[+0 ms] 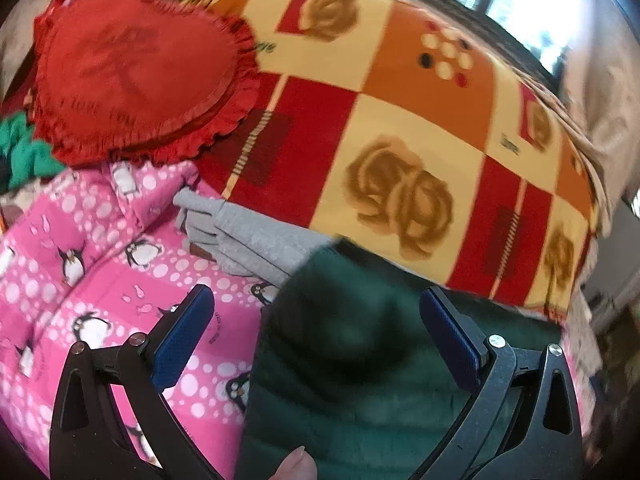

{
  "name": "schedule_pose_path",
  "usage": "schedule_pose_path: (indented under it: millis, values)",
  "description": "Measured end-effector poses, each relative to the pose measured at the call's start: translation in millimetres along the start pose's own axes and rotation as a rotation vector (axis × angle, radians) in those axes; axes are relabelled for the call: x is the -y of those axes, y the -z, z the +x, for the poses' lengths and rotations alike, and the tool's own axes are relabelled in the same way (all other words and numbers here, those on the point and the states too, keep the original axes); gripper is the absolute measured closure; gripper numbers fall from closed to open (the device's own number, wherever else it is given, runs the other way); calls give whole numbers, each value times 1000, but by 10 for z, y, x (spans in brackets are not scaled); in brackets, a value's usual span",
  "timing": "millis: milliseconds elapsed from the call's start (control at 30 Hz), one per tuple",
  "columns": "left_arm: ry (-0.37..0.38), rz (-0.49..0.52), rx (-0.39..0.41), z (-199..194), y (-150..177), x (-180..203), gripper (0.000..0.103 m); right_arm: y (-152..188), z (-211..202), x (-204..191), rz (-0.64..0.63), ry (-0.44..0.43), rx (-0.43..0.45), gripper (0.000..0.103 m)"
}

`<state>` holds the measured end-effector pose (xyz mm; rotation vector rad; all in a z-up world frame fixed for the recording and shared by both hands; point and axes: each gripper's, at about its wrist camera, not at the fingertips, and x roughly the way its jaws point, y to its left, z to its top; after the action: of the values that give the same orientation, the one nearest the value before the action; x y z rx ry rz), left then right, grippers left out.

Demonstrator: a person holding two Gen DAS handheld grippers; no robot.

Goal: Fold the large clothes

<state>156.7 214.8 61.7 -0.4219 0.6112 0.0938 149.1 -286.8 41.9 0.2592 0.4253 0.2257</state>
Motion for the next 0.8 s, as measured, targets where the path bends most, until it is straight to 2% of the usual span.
schedule_pose_path:
  millis: [67, 133, 200, 433, 500, 667, 733, 800]
  values:
    - [6, 56, -9, -104, 106, 46, 0, -14, 6, 47, 3, 12, -32, 11]
    - [1, 116, -46, -173, 271, 91, 0, -14, -13, 79, -12, 58, -38, 11]
    - [9, 143, -63, -215, 413, 96, 0, -12, -14, 96, -21, 72, -57, 11]
    - [10, 132, -156, 10, 783, 47, 0, 102, 41, -186, -107, 31, -119, 12]
    - [13, 128, -162, 76, 794, 69, 0, 128, 92, -320, -127, 18, -120, 12]
    - [45, 149, -158, 386, 529, 348, 0, 162, 481, -572, -126, 6, -136, 12]
    - [12, 174, -171, 635, 474, 453, 0, 234, 746, -646, -136, 22, -184, 12]
    - [-30, 213, -215, 954, 481, 531, 0, 347, 1038, -665, -145, 39, -279, 12]
